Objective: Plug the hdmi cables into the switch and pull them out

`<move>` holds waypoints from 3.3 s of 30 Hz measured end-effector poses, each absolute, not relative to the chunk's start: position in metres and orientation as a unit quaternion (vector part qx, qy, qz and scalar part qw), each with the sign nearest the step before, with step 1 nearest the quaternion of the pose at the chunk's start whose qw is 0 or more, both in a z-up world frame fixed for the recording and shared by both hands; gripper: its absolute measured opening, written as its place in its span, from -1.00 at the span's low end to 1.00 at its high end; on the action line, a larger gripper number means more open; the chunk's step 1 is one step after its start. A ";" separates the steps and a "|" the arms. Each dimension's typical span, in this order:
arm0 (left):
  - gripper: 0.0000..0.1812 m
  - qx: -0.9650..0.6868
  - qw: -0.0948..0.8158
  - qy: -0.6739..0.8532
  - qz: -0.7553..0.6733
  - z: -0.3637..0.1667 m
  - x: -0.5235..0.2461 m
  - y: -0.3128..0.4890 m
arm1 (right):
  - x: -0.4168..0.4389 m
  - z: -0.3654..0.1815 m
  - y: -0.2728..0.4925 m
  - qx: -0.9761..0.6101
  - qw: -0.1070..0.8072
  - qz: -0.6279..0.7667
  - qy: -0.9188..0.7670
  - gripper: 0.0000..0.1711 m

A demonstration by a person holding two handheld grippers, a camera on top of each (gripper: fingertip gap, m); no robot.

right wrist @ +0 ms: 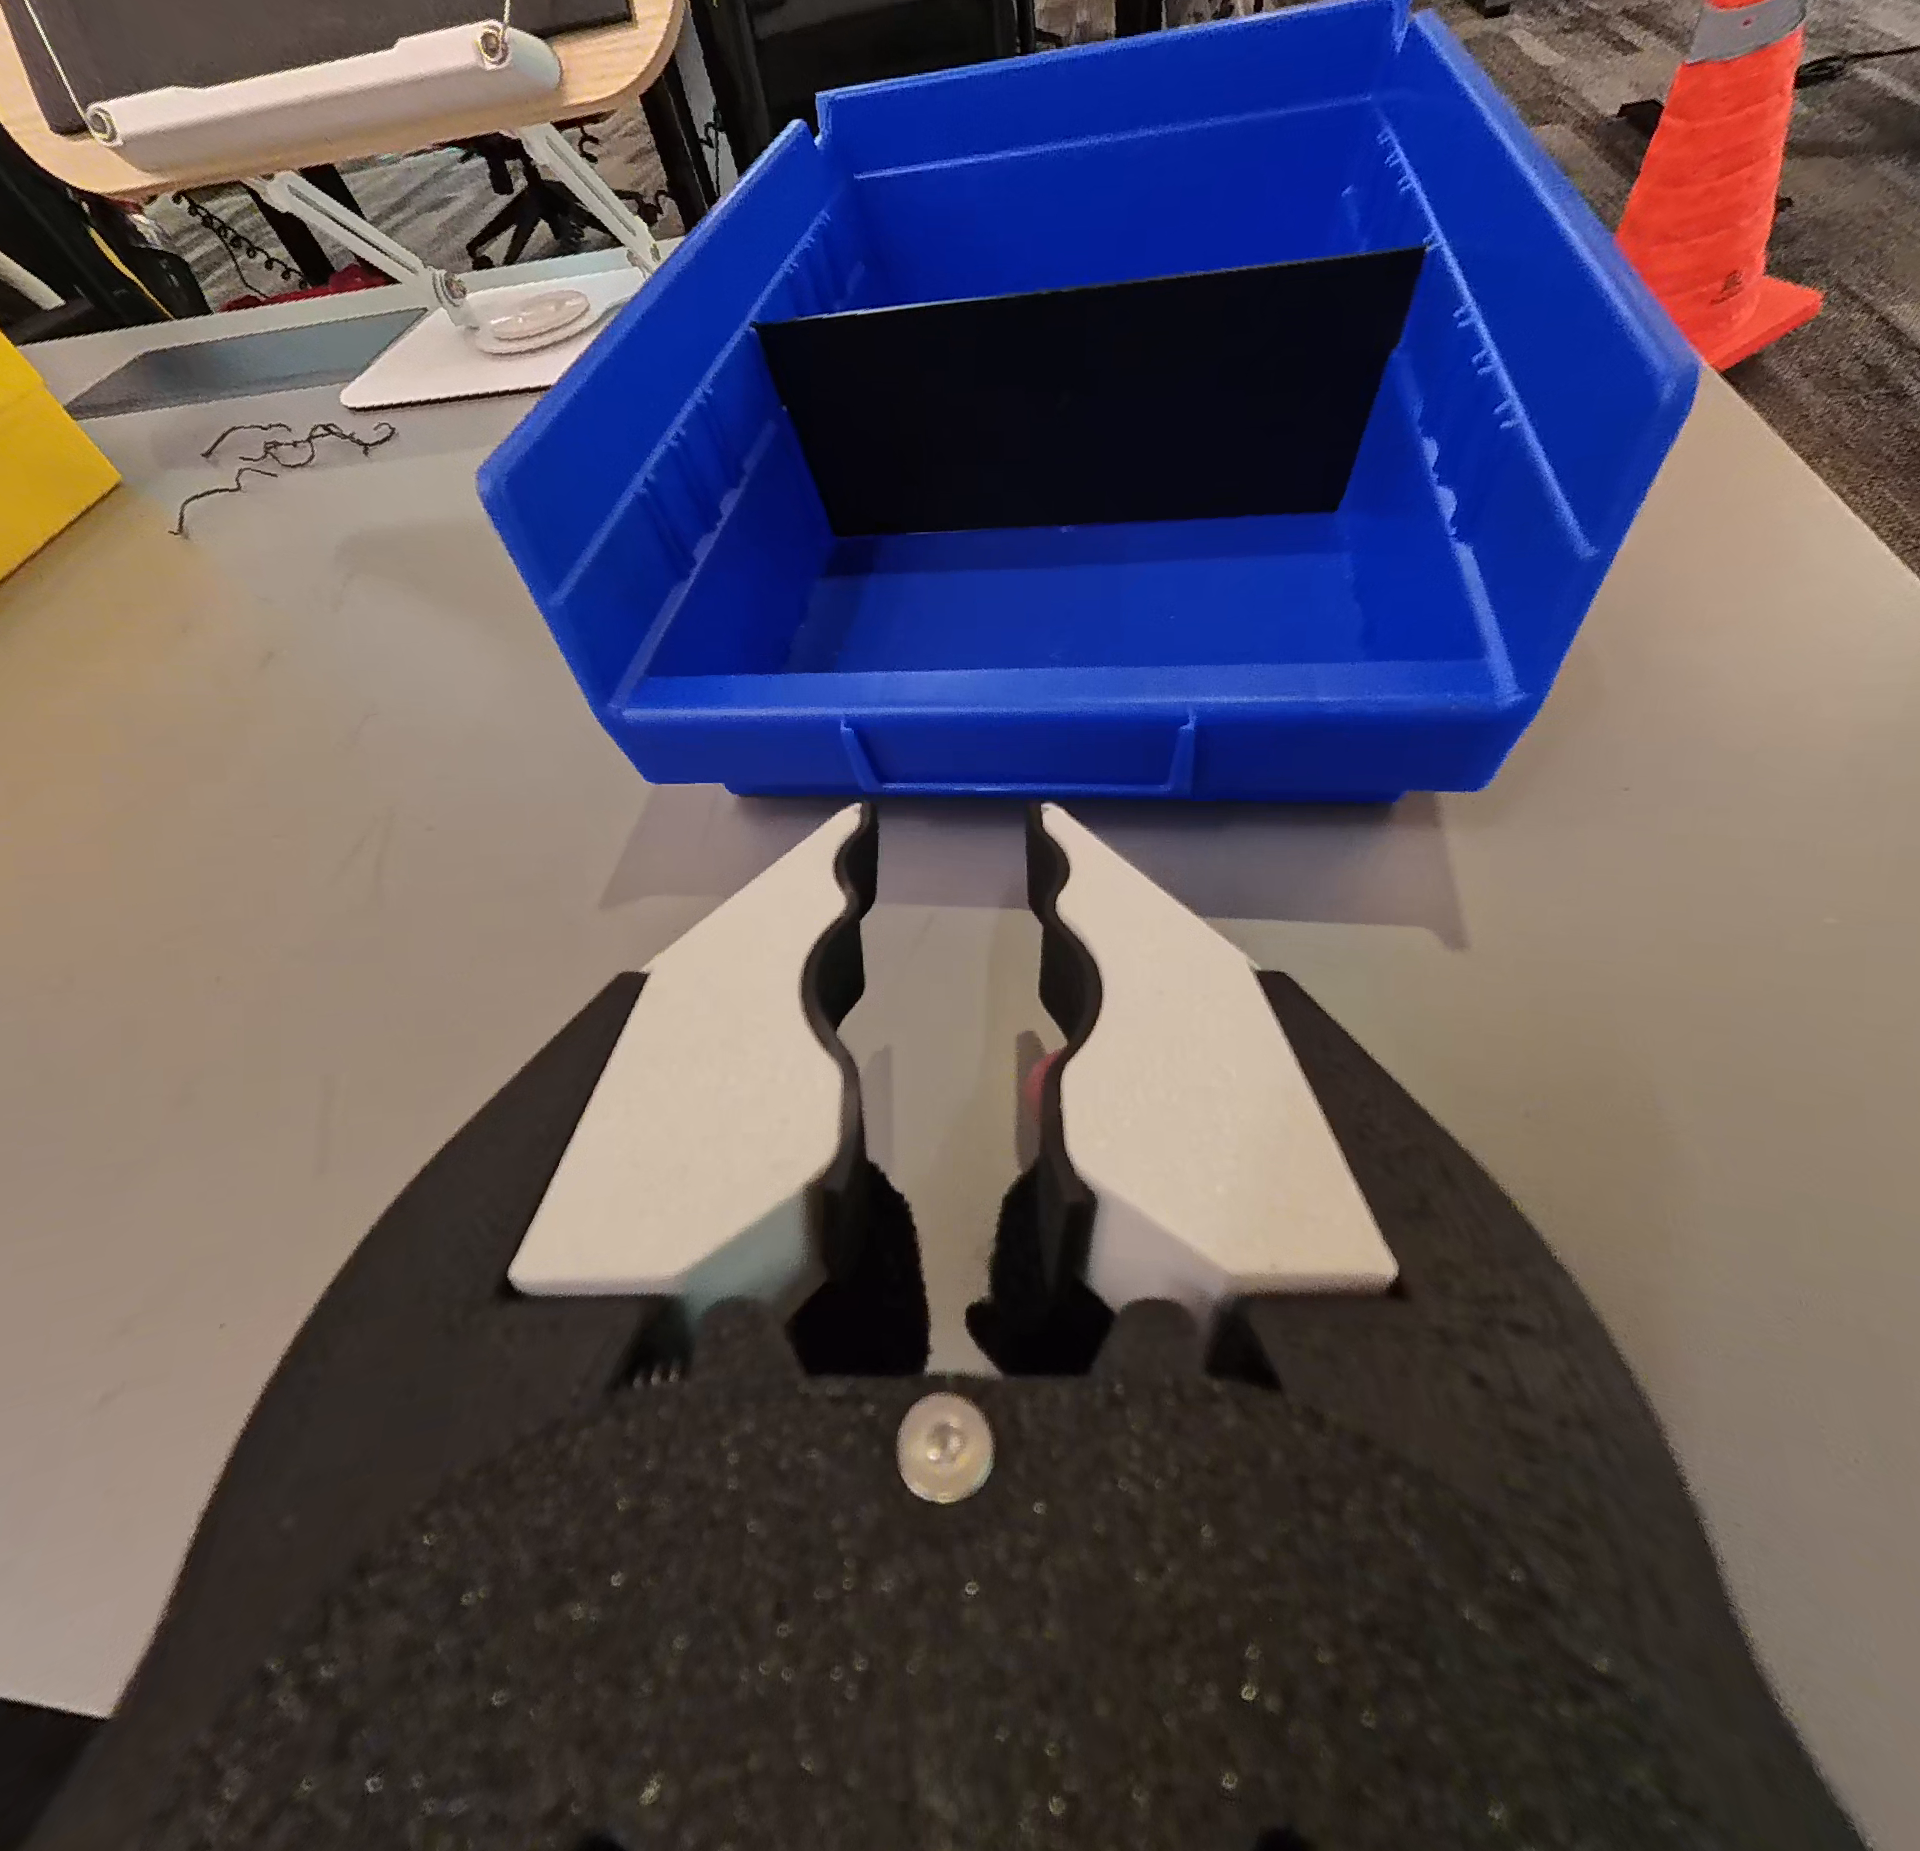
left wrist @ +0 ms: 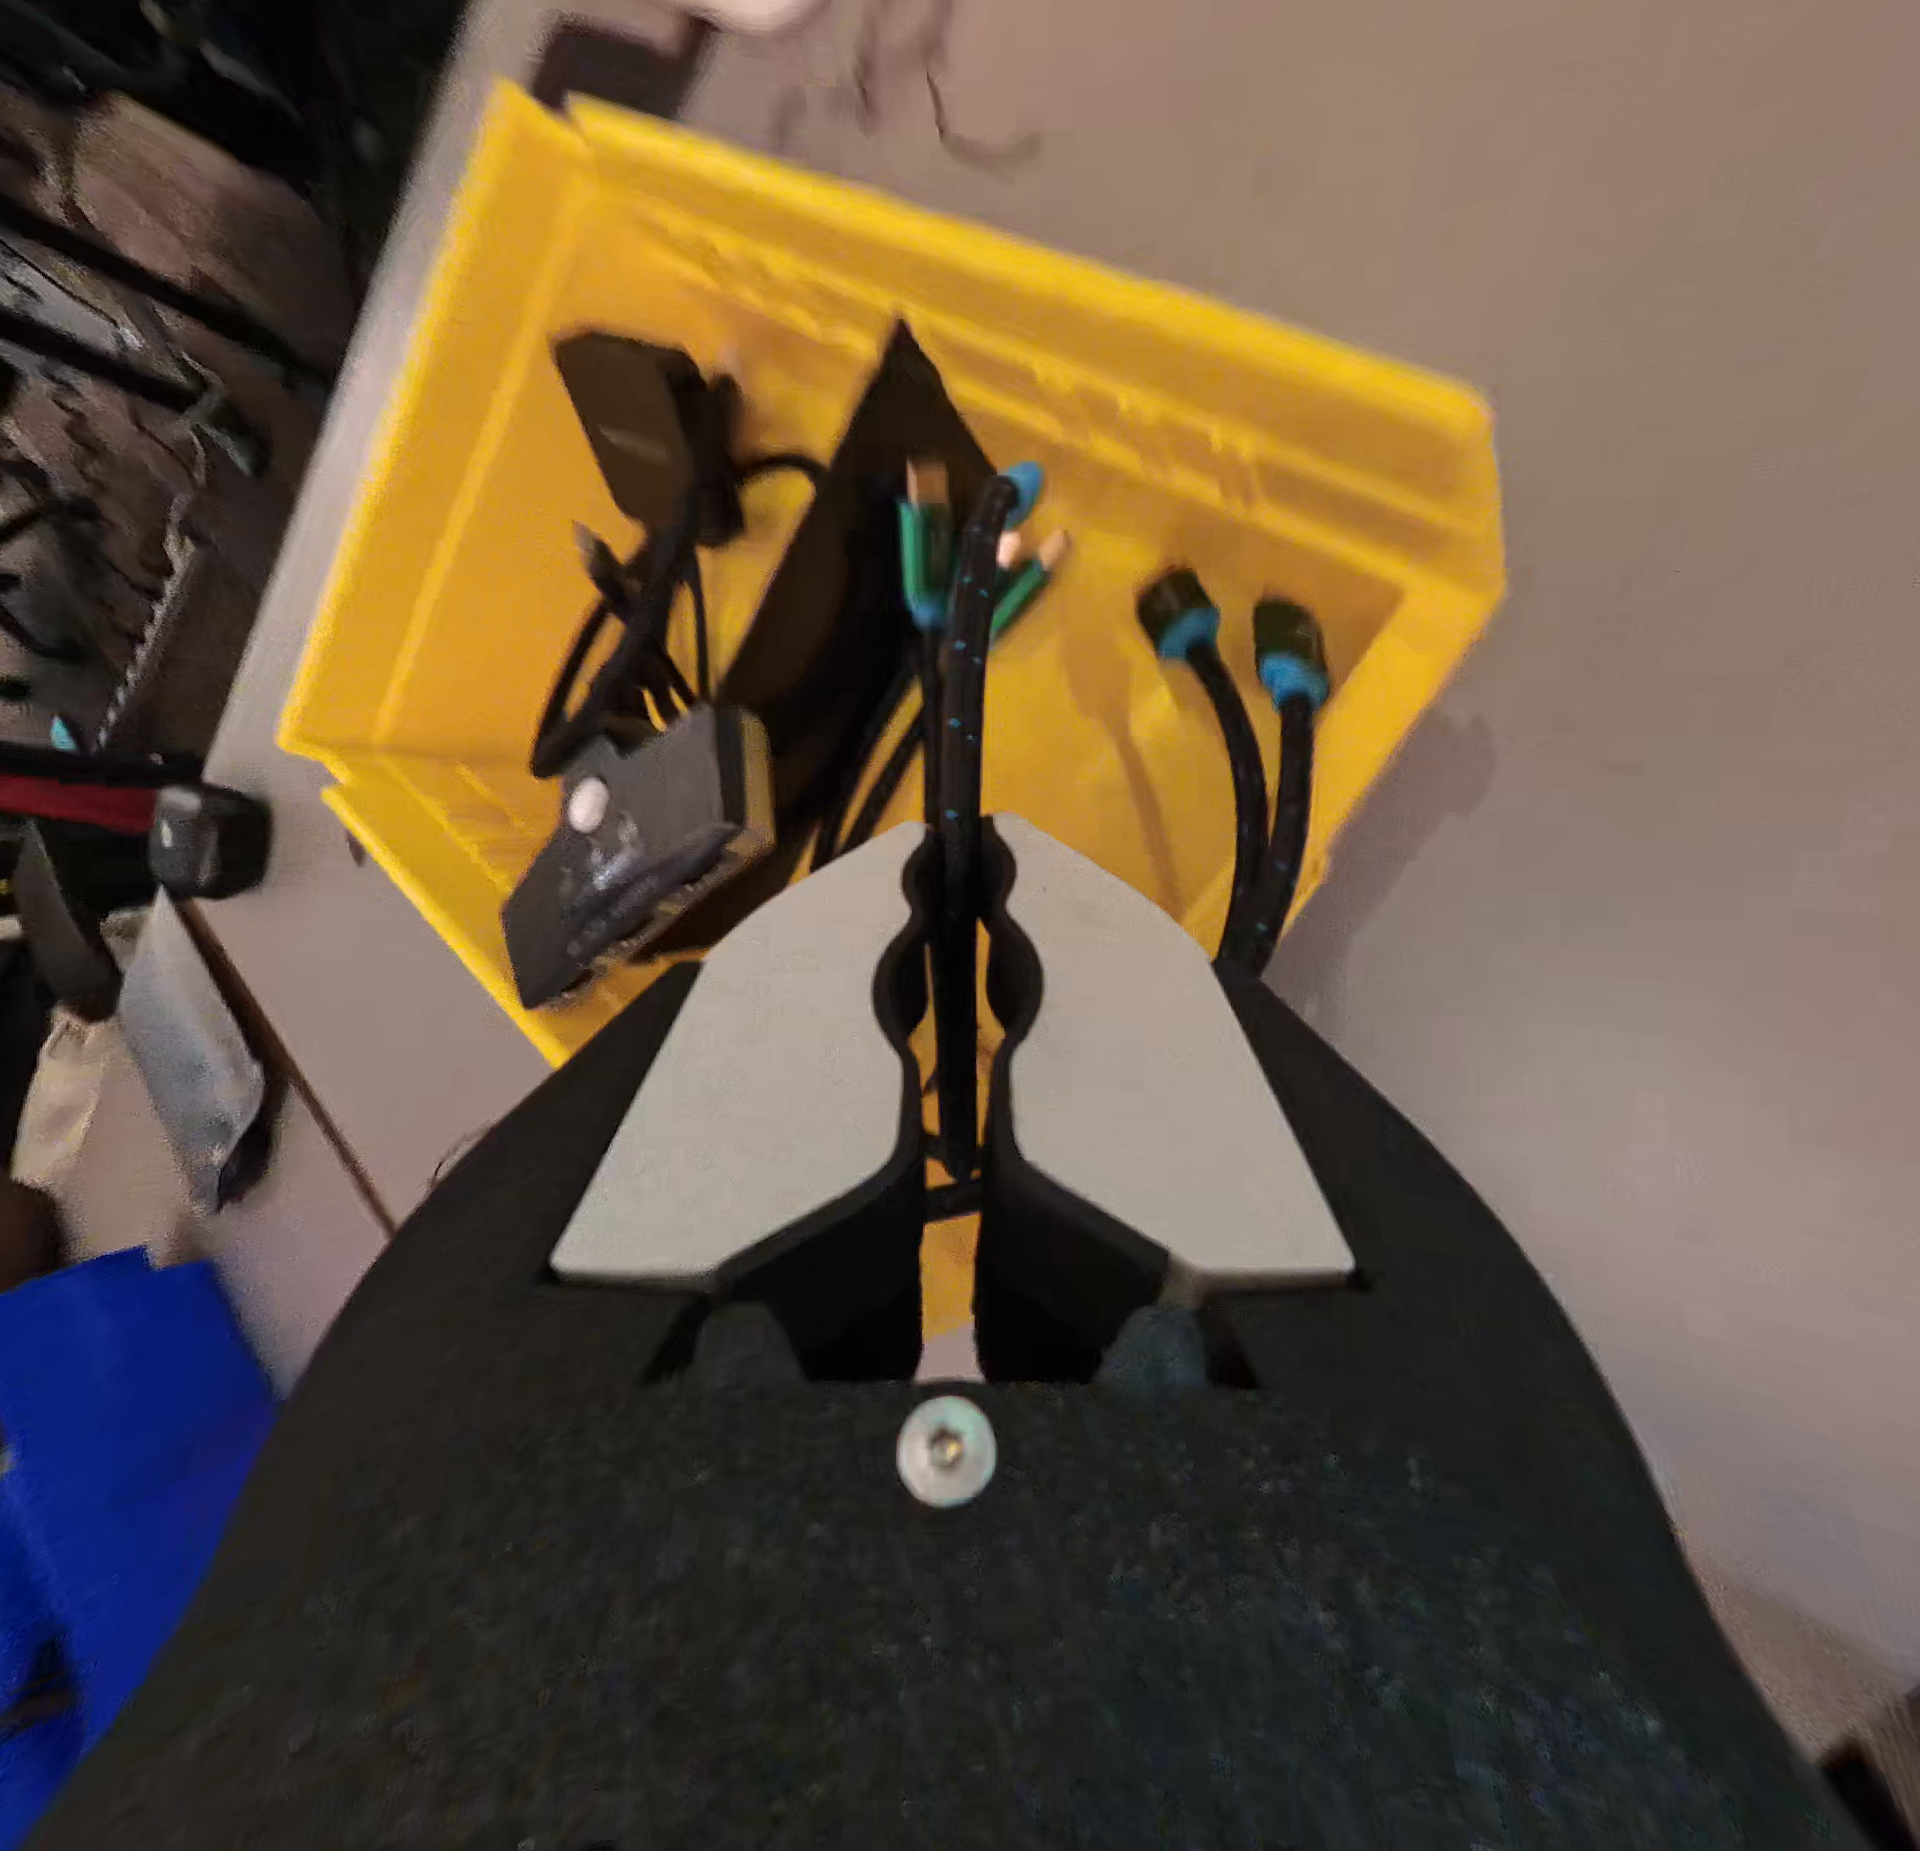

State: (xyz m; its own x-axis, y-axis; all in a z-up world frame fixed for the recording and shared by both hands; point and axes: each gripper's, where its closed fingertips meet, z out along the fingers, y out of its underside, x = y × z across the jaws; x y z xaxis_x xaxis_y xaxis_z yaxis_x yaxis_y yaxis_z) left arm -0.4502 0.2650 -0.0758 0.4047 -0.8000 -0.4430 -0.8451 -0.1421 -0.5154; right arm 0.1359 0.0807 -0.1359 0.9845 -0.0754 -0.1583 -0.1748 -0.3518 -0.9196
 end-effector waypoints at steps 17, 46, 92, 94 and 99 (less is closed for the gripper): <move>-0.95 -0.677 0.592 0.426 -0.104 0.098 -0.391 0.273 | 0.136 -0.137 0.079 -0.822 0.562 0.046 0.078 -0.68; -0.64 -0.729 0.368 0.553 -0.164 -0.133 -0.056 0.073 | 0.135 -0.133 0.080 -0.814 0.568 0.078 0.091 -0.68; -0.99 -0.643 0.509 0.514 0.250 0.083 -0.414 0.208 | 0.128 -0.141 0.077 -0.825 0.552 0.085 0.087 -0.69; -0.99 -0.670 0.509 0.508 0.186 0.085 -0.379 0.188 | 0.127 -0.141 0.078 -0.825 0.551 0.088 0.087 -0.69; -1.00 -0.728 0.423 0.540 0.013 0.055 -0.288 0.155 | 0.123 -0.141 0.078 -0.826 0.551 0.089 0.081 -0.68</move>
